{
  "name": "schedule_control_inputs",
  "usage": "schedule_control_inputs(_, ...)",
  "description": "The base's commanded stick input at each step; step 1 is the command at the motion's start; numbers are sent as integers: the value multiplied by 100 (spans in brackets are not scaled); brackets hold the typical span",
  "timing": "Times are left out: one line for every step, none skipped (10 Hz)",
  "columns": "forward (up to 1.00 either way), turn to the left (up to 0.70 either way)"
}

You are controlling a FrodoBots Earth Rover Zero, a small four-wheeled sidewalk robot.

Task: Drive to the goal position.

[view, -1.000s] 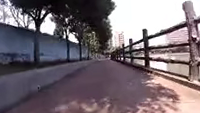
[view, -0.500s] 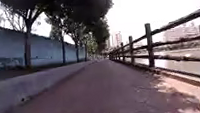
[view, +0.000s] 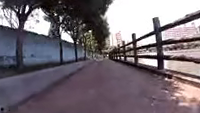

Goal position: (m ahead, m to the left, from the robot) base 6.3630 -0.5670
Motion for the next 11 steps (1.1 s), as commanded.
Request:
schedule_control_inputs(100,1)
schedule_control_inputs(100,1)
schedule_control_inputs(100,1)
schedule_control_inputs(100,1)
schedule_control_inputs(100,1)
schedule_control_inputs(98,1)
schedule_control_inputs(95,1)
schedule_control_inputs(95,1)
schedule_control_inputs(95,1)
schedule_control_inputs(95,1)
schedule_control_inputs(92,1)
